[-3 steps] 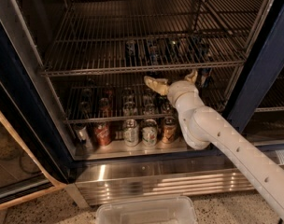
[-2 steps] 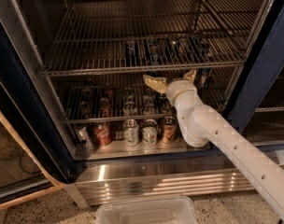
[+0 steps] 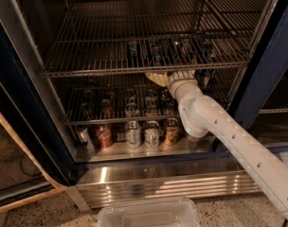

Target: Pick green can from middle shelf of fridge

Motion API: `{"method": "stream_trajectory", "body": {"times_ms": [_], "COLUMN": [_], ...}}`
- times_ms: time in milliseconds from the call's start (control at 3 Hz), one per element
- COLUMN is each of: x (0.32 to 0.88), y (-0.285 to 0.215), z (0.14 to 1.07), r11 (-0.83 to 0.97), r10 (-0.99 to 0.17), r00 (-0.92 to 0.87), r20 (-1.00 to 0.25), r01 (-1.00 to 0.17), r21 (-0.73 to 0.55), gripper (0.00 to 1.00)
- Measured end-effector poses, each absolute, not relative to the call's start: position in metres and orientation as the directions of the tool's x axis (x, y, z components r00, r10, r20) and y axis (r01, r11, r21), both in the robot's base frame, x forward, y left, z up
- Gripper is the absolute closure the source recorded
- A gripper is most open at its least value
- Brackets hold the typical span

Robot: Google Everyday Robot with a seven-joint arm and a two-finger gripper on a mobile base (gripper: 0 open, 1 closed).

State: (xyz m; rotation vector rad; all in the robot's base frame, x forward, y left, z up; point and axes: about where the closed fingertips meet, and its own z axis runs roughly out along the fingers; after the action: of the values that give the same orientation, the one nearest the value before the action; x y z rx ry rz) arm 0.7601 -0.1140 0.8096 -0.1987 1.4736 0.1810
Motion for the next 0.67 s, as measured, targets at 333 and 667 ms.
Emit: {"method": "stream_trajectory", "body": {"times_ms": [333,667], "x": [0.783,0.8], "y": [-0.12,-0.133], "z": [0.802,0.785], "r11": [0.97,0.976], "r10": [-0.002,0.006], "r00": [0.054,0.009], "r20": [-0.999,-1.0], "r01": [-0.242,-0.219], "r21": [-0.015,0.003], "gripper": [0.15,0.29]}}
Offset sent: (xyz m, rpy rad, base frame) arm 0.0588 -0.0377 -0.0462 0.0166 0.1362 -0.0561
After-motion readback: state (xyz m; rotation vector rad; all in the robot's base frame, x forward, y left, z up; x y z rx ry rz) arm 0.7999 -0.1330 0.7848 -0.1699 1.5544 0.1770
